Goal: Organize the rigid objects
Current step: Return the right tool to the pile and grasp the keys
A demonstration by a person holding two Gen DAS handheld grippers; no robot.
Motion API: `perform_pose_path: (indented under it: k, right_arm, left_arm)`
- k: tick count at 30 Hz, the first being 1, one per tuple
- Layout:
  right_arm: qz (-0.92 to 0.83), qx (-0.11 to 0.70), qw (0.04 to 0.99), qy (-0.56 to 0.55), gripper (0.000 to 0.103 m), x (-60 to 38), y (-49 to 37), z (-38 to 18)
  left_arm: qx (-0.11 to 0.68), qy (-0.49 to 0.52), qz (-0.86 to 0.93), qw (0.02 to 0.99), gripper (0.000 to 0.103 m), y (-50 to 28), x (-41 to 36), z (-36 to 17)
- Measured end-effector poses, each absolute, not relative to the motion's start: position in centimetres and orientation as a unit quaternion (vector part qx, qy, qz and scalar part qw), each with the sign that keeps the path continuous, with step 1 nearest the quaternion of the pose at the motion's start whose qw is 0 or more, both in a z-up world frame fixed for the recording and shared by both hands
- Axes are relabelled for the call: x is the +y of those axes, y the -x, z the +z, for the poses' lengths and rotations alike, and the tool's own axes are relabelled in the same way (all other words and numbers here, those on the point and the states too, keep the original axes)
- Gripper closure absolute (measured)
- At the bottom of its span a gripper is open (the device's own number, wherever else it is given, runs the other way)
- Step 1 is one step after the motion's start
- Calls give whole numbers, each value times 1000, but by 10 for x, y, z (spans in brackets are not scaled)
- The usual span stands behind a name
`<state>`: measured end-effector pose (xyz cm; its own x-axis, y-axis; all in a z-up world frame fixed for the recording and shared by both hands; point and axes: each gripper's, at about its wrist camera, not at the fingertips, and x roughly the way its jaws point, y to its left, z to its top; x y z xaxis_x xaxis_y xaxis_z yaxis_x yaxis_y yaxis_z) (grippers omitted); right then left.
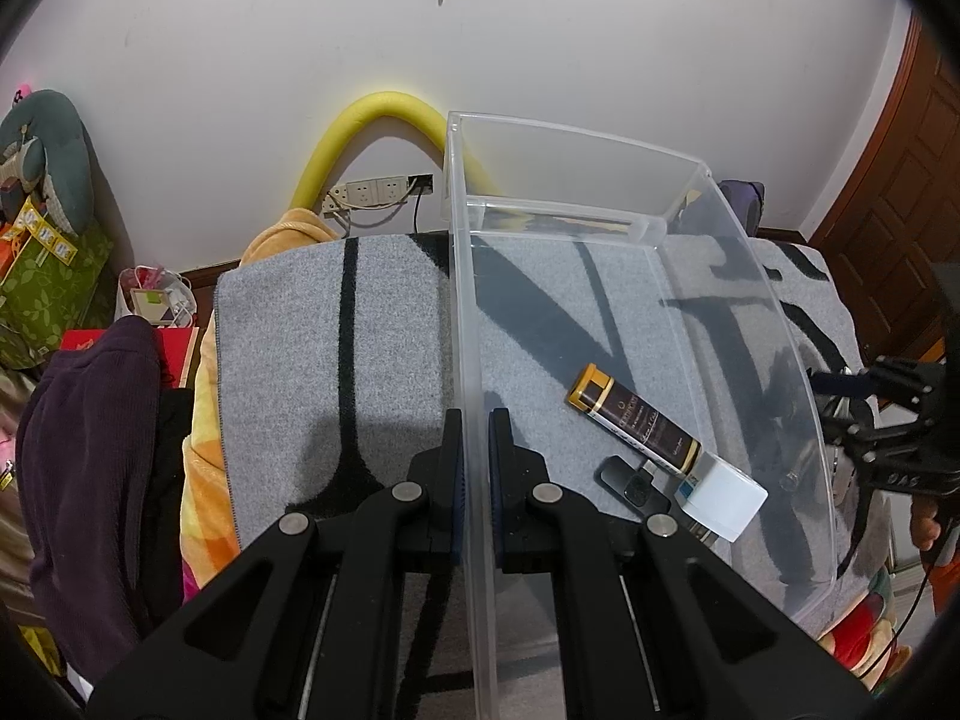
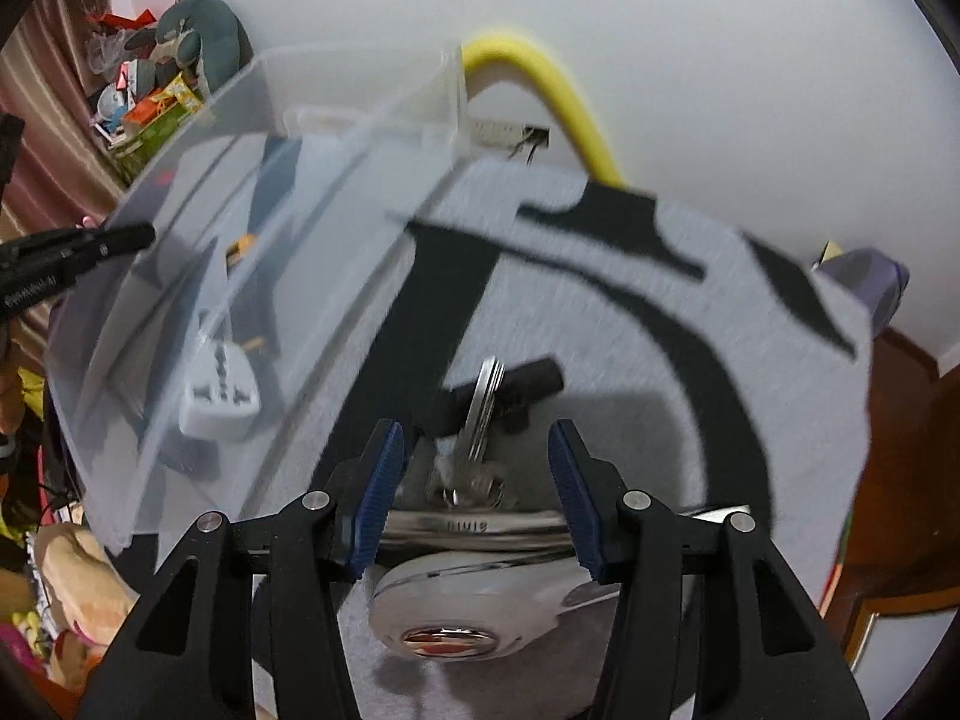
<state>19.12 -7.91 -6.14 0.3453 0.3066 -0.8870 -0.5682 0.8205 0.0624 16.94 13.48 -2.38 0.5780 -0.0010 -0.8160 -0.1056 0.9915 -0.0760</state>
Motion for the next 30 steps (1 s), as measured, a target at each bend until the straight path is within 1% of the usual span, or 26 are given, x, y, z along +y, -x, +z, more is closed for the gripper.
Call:
perform_pose_path:
  k: [1,2,3,4,9,10,20,30]
  right_arm:
    - [270,512,805,130,58,-79,-192,-68]
    - [270,513,804,132,65,-79,-192,-71]
    - [272,519,800,134,70,-78,-193,-75]
    - [274,522,796,135,73,-77,-193,-78]
    - [276,500,807,150,77,-75,-185,-73]
    - [278,498,809,146,80,-76,-185,-71]
    - [277,452,838,126,81,-90,-174,-31]
    - [286,383,870,121,82,-76,-167,29]
  left_arm:
    - [458,58,29,886,98,-169,135,-24]
    - [458,59,29,886,98,-169,135,-24]
    - [458,59,29,886,98,-169,135,-24]
    - [459,59,29,886,98,-169,135,-24]
    - [460,60,30,885,98,-170,135,-25]
    - [460,60,30,885,98,-170,135,-25]
    - [460,60,30,885,98,-170,135,-25]
    - [460,61,30,885,98,-170,135,-25]
